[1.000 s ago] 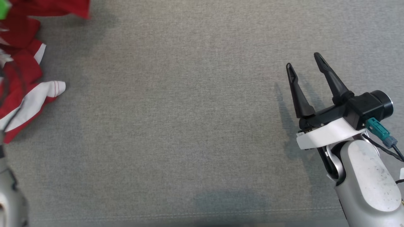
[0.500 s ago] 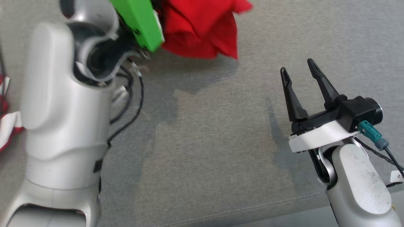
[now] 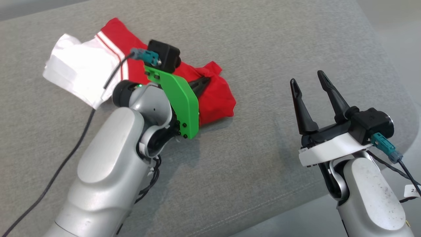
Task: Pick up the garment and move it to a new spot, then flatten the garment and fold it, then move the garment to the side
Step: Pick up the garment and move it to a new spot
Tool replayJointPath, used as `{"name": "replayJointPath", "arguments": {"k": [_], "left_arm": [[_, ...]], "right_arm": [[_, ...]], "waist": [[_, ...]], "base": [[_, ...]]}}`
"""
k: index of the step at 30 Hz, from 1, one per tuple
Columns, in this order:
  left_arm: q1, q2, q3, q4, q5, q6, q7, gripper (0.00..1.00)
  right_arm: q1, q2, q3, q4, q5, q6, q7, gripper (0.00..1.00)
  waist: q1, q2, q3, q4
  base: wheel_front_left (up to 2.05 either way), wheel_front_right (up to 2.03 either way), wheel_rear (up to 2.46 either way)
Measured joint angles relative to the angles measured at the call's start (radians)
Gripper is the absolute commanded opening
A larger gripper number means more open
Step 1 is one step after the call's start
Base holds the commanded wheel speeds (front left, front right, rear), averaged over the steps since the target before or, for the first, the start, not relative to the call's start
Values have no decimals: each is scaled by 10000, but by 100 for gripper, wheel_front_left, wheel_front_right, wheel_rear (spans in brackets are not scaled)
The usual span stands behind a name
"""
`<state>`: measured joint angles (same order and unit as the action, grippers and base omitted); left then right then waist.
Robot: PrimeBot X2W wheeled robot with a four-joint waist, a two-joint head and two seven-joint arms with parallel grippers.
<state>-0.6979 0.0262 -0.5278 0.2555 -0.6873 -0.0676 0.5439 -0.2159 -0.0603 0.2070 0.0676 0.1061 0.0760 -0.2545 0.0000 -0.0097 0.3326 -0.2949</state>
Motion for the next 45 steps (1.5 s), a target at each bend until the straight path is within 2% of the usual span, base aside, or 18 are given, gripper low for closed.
{"name": "replayJointPath", "arguments": {"k": [6, 16, 17, 18, 19, 25, 28, 32, 40, 45], "left_arm": [[81, 113, -780, 230, -82, 334, -1078, 0], [-1, 157, -2174, 336, -1285, 694, -2376, 0], [39, 155, -2284, 401, -1430, 698, -2449, 30], [109, 155, -2383, 472, -1695, 780, -2523, 49], [200, 159, -2504, 541, -1866, 861, -2598, 100], [421, 173, -2855, 713, -1977, 1047, -3093, 100], [306, 174, -2836, 926, -1168, 1143, -3519, 100], [94, 188, -2261, 1058, -345, 1448, -4328, 100], [874, 1204, -1440, 1166, 353, 1845, -5795, 100], [1940, 1484, -963, 1129, 543, 1912, -6623, 100]], "right_arm": [[9, 23, 46, -21, 6, 0, 0, 100], [273, 42, 52, -86, 4, -6, 0, 100], [297, 44, 10, -128, 2, -73, 0, 100], [329, 42, -52, -186, 0, -88, 0, 100], [363, 35, -90, -253, -13, -88, 0, 100], [338, 35, -119, -698, -234, -71, 0, 100], [147, -52, -90, -901, -476, -56, -2, 100], [-133, -307, 360, -817, -669, 142, -2, 100], [-965, -658, 1885, 479, -1254, 433, -2, 100], [-1545, -729, 2520, 1576, -1358, 472, 0, 100]], "waist": [[0, 0, -111, -737], [0, 0, -407, -1462], [0, 0, -441, -1468], [0, 0, -466, -1452], [0, 0, -482, -1419], [0, 0, -534, -1041], [0, 0, -584, -770], [0, 0, -690, -338], [0, -1, -1008, 639], [0, -1, -1243, 1283]], "base": [[0, 0, 0], [0, 0, 0], [0, 0, 0], [0, 0, 0], [0, 0, 0], [0, 0, 0], [0, 0, 0], [0, 0, 0], [0, 0, 0], [0, 0, 0]]}}
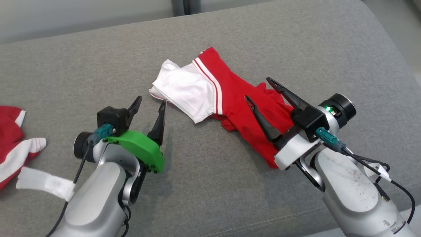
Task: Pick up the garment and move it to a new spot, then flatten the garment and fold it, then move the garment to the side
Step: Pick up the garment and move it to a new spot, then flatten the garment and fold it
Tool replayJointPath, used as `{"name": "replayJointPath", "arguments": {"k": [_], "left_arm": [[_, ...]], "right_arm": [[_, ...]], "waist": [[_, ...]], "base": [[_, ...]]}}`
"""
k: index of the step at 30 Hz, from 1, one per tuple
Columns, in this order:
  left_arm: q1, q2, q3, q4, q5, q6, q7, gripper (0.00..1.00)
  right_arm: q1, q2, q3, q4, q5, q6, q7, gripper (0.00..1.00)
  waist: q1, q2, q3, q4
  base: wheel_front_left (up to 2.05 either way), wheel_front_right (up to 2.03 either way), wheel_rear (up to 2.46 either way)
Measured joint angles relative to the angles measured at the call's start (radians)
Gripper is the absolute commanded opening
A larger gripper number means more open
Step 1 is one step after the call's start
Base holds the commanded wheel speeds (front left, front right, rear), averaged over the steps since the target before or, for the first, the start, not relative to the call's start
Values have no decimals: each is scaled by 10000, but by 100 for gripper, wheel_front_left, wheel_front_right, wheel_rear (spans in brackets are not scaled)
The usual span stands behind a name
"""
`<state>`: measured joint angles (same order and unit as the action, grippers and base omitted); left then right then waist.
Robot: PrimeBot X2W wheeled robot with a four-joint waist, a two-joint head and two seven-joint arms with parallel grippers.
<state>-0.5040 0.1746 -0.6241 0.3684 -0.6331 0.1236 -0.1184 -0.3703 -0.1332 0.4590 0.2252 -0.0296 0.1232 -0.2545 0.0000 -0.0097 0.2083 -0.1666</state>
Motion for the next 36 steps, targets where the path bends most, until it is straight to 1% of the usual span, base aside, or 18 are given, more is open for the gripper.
{"name": "replayJointPath", "arguments": {"k": [6, 8, 11, 15, 19, 20, 24, 27, 29, 32, 35, 36], "left_arm": [[1123, 176, 456, -261, 295, 0, -740, 100], [1454, 207, 779, -305, 324, 0, -951, 100], [1947, 314, 1147, -420, 489, 0, -1026, 100], [2414, 249, 1384, -895, 700, 0, -1060, 100], [2674, 10, 1455, -1409, 945, 0, -1127, 100], [2839, -117, 1463, -1668, 978, 0, -1133, 100], [3170, -297, 1459, -1988, 1154, 0, -1214, 100], [3339, -355, 1429, -2197, 1264, 0, -1214, 100], [3388, -372, 1419, -2245, 1308, 0, -1216, 100], [3478, -395, 1350, -2399, 1471, 0, -1214, 100], [3496, -464, 1243, -2552, 1494, 0, -1216, 100], [3501, -527, 1078, -2617, 1499, 0, -1214, 100]], "right_arm": [[-591, -215, 293, 1358, -65, 2, 274, 100], [-773, -284, 334, 1770, -67, 4, 460, 100], [-1095, -316, 408, 2313, -46, 12, 688, 100], [-1578, -418, 566, 2934, 63, 12, 997, 100], [-2102, -681, 568, 3501, 251, 12, 1283, 100], [-2279, -834, 589, 3777, 328, 13, 1384, 100], [-2467, -1126, 771, 4297, 502, 12, 1499, 100], [-2558, -1214, 859, 4589, 750, 13, 1501, 100], [-2594, -1220, 819, 4650, 849, 12, 1499, 100], [-2697, -1294, 665, 4874, 974, 13, 1492, 100], [-2774, -1534, 508, 5114, 1080, 13, 1450, 100], [-2776, -1697, 387, 5279, 1185, 12, 1406, 100]], "waist": [[0, 0, -285, 793], [0, 0, -368, 1067], [0, 0, -463, 1480], [0, 0, -517, 2034], [0, 0, -485, 2585], [-1, 0, -441, 2855], [0, 0, -315, 3395], [0, 0, -204, 3794], [0, 0, -165, 3926], [0, 0, -45, 4326], [0, 0, 71, 4734], [0, 0, 143, 5003]], "base": [[0, 0, 0], [0, 0, 0], [0, 0, 0], [0, 0, 0], [0, 0, 0], [0, 0, 0], [0, 0, 0], [0, 0, 0], [0, 0, 0], [0, 0, 0], [0, 0, 0], [0, 0, 0]]}}
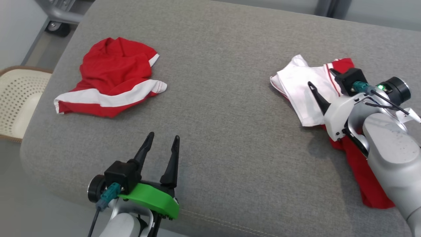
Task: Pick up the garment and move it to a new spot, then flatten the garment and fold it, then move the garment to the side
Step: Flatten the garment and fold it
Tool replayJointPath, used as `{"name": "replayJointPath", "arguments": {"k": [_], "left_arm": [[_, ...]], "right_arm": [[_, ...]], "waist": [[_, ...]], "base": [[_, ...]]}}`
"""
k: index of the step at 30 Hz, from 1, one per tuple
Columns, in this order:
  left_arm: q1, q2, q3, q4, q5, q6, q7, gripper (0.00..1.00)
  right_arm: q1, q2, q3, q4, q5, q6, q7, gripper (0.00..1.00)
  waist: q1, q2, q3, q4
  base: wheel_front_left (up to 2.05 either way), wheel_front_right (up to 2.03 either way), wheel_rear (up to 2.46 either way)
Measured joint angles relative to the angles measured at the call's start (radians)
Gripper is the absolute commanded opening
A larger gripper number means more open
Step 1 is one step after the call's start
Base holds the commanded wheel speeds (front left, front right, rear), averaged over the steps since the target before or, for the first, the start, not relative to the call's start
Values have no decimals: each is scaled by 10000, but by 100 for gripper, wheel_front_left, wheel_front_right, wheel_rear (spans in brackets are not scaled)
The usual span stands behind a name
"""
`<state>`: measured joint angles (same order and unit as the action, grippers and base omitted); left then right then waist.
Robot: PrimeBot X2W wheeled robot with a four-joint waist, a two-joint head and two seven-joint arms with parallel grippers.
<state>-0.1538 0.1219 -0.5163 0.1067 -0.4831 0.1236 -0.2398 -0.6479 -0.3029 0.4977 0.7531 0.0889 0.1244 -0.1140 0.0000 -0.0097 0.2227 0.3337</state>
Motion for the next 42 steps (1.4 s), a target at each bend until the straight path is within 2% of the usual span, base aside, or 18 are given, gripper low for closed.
{"name": "replayJointPath", "arguments": {"k": [6, 7, 8, 10, 14, 18, 21, 24, 27, 29, 30, 33, 40, 42], "left_arm": [[1, -71, -251, -174, 54, 0, 12, 100], [1, -69, -247, -182, 54, 0, 12, 100], [1, -69, -244, -194, 54, 0, 13, 100], [3, -61, -198, -238, 54, 0, 15, 100], [3, -56, -150, -288, 69, 0, 27, 100], [3, -54, -61, -376, 69, 0, 29, 100], [5, -54, -27, -420, 69, 0, 31, 100], [10, -54, -6, -449, 71, 0, 81, 100], [58, -56, 167, -451, 123, 0, 100, 100], [130, -52, 270, -458, 127, 0, 100, 100], [151, -50, 276, -458, 127, 0, 100, 100], [155, -54, 284, -477, 127, 0, 100, 100], [156, -61, 249, -514, 130, 0, 117, 100], [157, -63, 247, -520, 132, 0, 119, 100]], "right_arm": [[0, -219, -73, 347, 201, 0, -88, 100], [0, -174, -19, 399, 238, 0, -96, 96], [0, -100, 25, 449, 299, 0, -98, 88], [0, 21, 173, 535, 366, 0, -92, 84], [1, 123, 284, 763, 451, 0, -82, 56], [-2, 105, 336, 897, 616, 0, -86, 47], [-25, 88, 418, 959, 662, 2, -128, 45], [-134, 50, 520, 1007, 708, 2, -174, 49], [-249, 69, 696, 1051, 709, 2, -311, 74], [-261, 123, 798, 1060, 725, 2, -353, 82], [-274, 134, 848, 1076, 750, 2, -359, 82], [-323, 128, 949, 1137, 821, 2, -368, 81], [-425, -50, 1055, 1340, 926, 2, -481, 50], [-425, -63, 1126, 1390, 965, 2, -481, 50]], "waist": [[0, 0, 161, 680], [0, 0, 188, 810], [0, 0, 212, 929], [0, 0, 257, 1144], [0, 0, 353, 1441], [0, 0, 437, 1558], [0, 0, 457, 1552], [0, 0, 457, 1513], [0, 0, 428, 1441], [0, 0, 403, 1369], [0, 0, 393, 1332], [0, 0, 358, 1229], [1, 0, 340, 1097], [1, 0, 349, 1083]], "base": [[0, 0, 0], [0, 0, 0], [0, 0, 0], [0, 0, 0], [0, 0, 0], [0, 0, 0], [0, 0, 0], [0, 0, 0], [0, 0, 0], [0, 0, 0], [0, 0, 0], [0, 0, 0], [0, 0, 0], [0, 0, 0]]}}
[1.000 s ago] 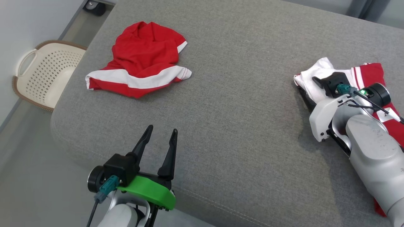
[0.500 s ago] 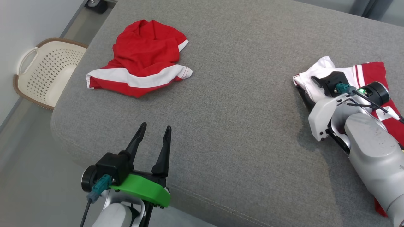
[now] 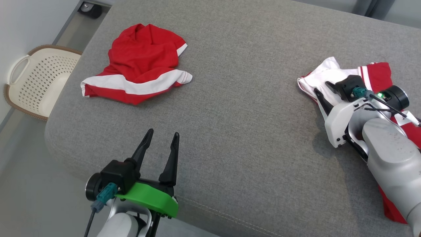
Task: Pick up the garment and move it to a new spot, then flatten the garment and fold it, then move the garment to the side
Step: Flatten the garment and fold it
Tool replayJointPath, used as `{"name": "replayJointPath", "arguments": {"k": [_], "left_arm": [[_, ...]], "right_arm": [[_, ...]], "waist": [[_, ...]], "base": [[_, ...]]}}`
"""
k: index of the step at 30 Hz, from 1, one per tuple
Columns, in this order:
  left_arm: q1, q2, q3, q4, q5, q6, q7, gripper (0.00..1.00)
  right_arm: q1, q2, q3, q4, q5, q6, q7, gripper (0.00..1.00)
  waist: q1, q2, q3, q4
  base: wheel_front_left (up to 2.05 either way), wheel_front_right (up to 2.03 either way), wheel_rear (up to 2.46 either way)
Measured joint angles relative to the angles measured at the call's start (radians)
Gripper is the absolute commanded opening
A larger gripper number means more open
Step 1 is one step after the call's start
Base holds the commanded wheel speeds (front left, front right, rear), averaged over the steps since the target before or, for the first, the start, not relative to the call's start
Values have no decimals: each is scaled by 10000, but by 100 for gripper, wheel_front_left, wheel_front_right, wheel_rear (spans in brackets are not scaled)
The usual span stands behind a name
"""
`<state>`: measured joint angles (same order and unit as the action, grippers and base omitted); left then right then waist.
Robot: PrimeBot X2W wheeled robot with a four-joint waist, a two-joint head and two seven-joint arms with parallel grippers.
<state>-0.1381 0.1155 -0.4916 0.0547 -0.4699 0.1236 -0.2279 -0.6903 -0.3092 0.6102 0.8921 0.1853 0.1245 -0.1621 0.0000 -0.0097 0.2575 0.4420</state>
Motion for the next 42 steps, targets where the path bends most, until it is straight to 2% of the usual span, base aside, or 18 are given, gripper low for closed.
{"name": "replayJointPath", "arguments": {"k": [2, 7, 8, 12, 13, 19, 26, 35, 42], "left_arm": [[0, 0, 0, -4, 13, 0, 48, 100], [4, 0, 15, -6, 82, 0, 75, 100], [4, 0, 17, -6, 82, 0, 77, 100], [17, -2, 96, -4, 86, 0, 75, 100], [26, -2, 138, -2, 86, 0, 75, 100], [128, -4, 347, -2, 88, 0, 75, 100], [195, -10, 385, 21, 86, 0, 73, 100], [237, -94, 297, 238, 65, 0, 71, 100], [412, -140, 222, 330, -31, 0, 71, 100]], "right_arm": [[0, 8, 65, 42, 10, 0, -2, 54], [-6, 36, 196, 142, 98, 0, -46, 40], [-12, 46, 217, 151, 100, 0, -48, 36], [-59, 117, 431, 209, 157, 0, -104, 3], [-71, 167, 474, 211, 207, 0, -105, 0], [-297, 263, 447, 15, 734, 0, -320, 0], [-908, 378, 485, -836, 1595, -2, -485, 0], [-1359, 1703, 853, -2867, 3864, -2, -479, 0], [-2071, 2261, 305, -3620, 4897, -2, -376, 0]], "waist": [[0, 0, 11, -10], [0, 0, 23, -21], [0, 0, 23, -24], [0, 0, -4, -65], [0, 0, -19, -91], [0, 0, -168, -298], [0, 0, -459, -662], [0, 0, -1142, -1026], [0, 0, -1562, -1155]], "base": [[0, 0, 0], [0, 0, 0], [0, 0, 0], [0, 0, 0], [0, 0, 0], [0, 0, 0], [0, 0, 0], [0, 0, 0], [0, 0, 0]]}}
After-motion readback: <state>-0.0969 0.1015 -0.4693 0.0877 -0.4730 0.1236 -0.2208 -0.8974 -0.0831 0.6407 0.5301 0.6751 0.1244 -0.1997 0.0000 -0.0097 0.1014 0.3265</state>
